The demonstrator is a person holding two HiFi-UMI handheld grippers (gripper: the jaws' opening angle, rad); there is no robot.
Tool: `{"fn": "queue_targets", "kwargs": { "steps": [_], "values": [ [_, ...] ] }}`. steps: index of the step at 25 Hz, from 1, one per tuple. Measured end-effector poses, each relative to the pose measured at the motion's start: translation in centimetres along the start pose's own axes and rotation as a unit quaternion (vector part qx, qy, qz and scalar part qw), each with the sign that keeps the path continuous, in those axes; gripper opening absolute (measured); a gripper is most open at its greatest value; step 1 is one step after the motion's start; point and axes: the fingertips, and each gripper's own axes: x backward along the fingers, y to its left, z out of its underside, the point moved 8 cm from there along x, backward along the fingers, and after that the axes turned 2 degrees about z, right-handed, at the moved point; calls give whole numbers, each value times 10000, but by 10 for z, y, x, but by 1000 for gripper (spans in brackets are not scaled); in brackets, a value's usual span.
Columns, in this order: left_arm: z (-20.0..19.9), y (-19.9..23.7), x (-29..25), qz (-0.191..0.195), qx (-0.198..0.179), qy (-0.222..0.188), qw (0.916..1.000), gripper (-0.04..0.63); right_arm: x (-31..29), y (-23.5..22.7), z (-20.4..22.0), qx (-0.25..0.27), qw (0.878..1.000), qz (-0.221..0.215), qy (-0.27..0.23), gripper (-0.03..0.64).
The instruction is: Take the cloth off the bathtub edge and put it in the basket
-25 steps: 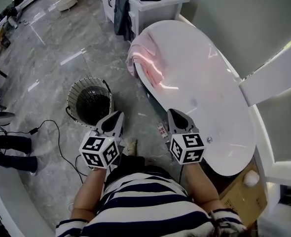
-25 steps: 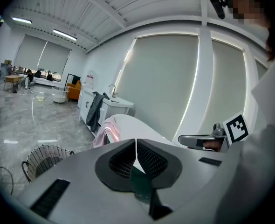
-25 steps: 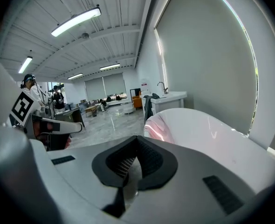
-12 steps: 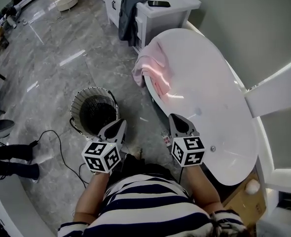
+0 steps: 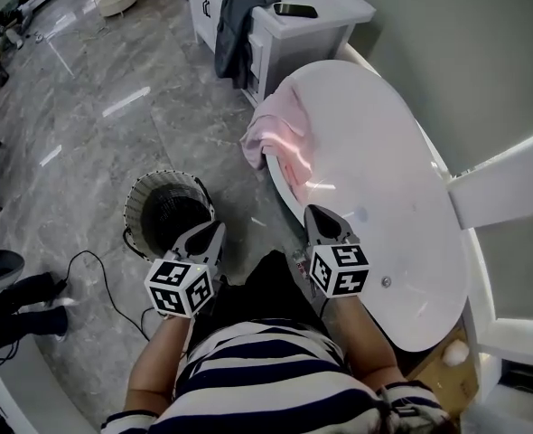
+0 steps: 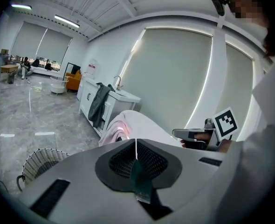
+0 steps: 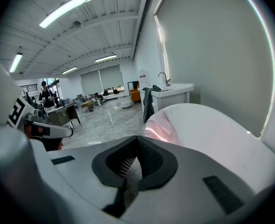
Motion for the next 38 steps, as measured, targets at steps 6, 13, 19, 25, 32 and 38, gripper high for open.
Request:
{"fn": "queue_targets", "kwargs": {
  "steps": [6, 13, 19, 25, 32, 38],
  "values": [
    [-23, 20, -47, -22, 0, -34, 10000, 23, -59, -23, -24, 94, 9997, -203, 36, 26],
    [-43, 41, -122, 22, -105, 158, 9998, 23, -125, -62, -49, 259, 9988, -397, 156, 26],
    [-45, 50, -170, -98, -290, 455, 9985, 23, -171, -84, -58, 277, 9973, -584, 360, 26],
    [-49, 65, -220, 9, -349, 701, 9969, 23, -212, -99, -65, 418, 9932, -978, 480, 28],
    [-46, 80, -263, -118, -168, 971, 9951, 43, -260, -115, -69, 624, 9890, -1185, 634, 28],
    [-51, 91, -284, -106, -6, 1094, 9939, 118, -302, -129, -71, 432, 9891, -1225, 697, 36]
  ]
}}
